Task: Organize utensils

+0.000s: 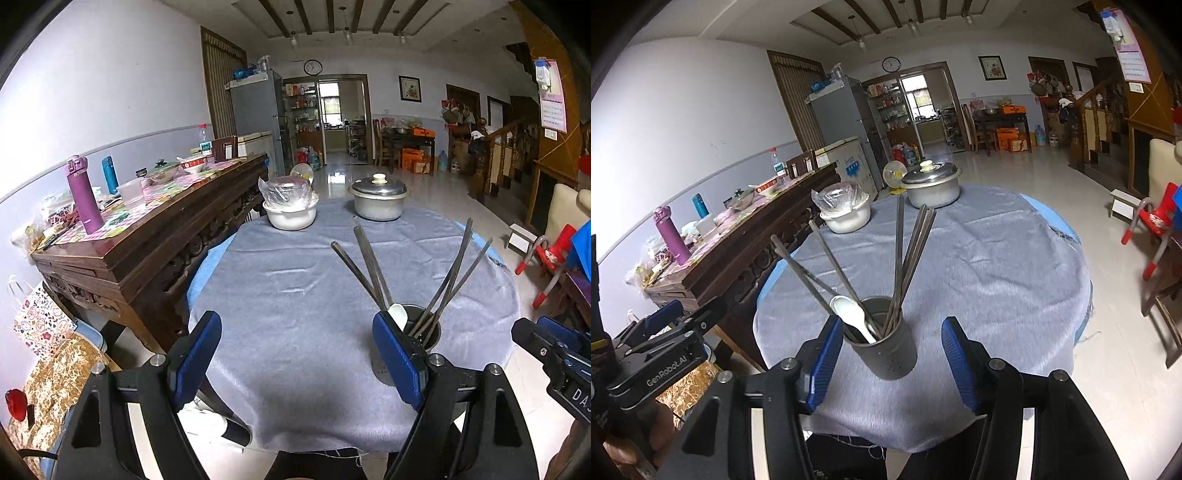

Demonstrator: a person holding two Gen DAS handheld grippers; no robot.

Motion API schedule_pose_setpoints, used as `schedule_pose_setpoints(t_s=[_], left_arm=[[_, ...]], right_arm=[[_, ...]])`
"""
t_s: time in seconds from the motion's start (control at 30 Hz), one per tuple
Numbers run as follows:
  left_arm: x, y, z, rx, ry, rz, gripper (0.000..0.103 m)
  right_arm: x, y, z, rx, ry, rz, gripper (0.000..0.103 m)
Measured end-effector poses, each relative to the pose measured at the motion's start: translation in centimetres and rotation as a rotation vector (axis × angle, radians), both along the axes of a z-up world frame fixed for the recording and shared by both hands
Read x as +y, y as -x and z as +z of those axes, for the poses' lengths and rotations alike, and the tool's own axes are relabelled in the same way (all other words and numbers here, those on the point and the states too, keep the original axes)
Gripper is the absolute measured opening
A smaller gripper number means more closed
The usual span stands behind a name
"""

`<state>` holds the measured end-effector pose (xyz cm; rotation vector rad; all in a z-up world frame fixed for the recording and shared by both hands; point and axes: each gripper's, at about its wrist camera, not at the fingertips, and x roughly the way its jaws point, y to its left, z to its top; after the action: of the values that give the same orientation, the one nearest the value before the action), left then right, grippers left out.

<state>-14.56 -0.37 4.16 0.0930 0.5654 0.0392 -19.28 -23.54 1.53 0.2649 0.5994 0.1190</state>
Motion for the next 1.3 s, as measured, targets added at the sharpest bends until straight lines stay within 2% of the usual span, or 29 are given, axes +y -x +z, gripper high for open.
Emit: schedule_pose_setpoints(t_s=[0.27,0.77,1.3], left_arm=[[1.8,-0.1,-0.4,0.012,0.044,0.018,0.084],[3.9,0.3,-0.4,0.004,0.09,0.038,0.084],[4.5,1.0,0.0,-0.005,0.087,0.037,0.084]], right_arm=[[1.7,-0.8,-1.0,0.058,0.03,-0.001,0.06],[4.5,-0.9,-0.5,0.055,0.081,0.015,0.06],[5.4,-0.2,0.6,0.013,0.134,-0.006,0.06]])
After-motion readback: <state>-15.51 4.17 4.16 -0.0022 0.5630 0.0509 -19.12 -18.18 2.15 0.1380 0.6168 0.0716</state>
